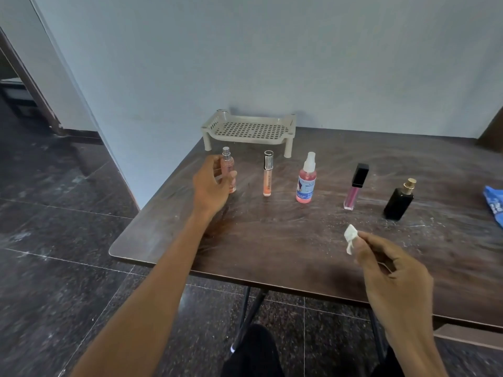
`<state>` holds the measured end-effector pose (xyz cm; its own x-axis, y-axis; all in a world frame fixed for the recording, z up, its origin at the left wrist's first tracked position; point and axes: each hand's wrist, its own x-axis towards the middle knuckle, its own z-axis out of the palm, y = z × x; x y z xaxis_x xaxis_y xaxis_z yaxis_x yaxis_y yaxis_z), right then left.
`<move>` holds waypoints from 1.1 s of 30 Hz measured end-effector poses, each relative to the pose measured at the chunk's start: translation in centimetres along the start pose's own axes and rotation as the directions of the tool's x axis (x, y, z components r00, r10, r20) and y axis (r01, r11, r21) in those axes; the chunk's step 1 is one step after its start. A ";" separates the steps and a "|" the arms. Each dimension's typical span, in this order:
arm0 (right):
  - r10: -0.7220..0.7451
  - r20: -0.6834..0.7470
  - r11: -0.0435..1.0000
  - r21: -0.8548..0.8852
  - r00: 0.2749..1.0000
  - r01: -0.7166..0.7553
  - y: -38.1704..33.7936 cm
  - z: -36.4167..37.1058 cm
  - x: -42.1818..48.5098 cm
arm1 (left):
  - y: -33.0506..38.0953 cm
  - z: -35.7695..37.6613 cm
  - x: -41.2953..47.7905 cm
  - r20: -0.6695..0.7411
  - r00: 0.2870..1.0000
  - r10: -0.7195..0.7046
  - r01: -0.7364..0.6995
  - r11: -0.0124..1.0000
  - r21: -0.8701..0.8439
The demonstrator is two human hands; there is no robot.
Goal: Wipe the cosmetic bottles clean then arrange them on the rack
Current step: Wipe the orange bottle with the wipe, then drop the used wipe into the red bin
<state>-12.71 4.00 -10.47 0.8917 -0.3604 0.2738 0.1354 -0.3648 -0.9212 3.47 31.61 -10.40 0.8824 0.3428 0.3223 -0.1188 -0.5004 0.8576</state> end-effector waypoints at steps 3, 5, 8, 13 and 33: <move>0.017 0.021 0.999 0.030 1.000 -0.018 -0.1 0.0 -0.1 | 0.0 -0.1 -0.1 0.022 1.000 -0.015 0.015 1.000 0.024; 0.052 0.026 0.994 0.099 0.998 -0.054 -0.1 -0.2 -0.1 | 0.0 -0.4 -0.5 0.046 0.999 -0.026 0.024 0.998 0.050; 0.133 0.020 0.956 0.261 0.991 -0.133 -0.2 -1.0 -0.3 | 1.0 -0.8 -3.0 -0.079 0.995 -0.054 0.058 0.997 0.049; 0.232 0.040 0.810 0.545 0.972 -0.215 0.5 -2.6 -1.0 | 7.0 1.8 -14.3 -0.119 0.985 0.123 -0.150 0.954 -0.258; 0.654 -0.556 0.752 0.553 0.513 -0.358 18.5 -24.9 -11.7 | 13.7 31.4 -45.0 0.864 0.454 0.216 0.145 0.939 -0.311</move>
<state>-31.37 -19.90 -23.88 0.3058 -0.9009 -0.3080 0.0210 0.3298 -0.9438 -23.57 -15.59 -25.74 0.7684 -0.6398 -0.0150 -0.1251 -0.1731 0.9769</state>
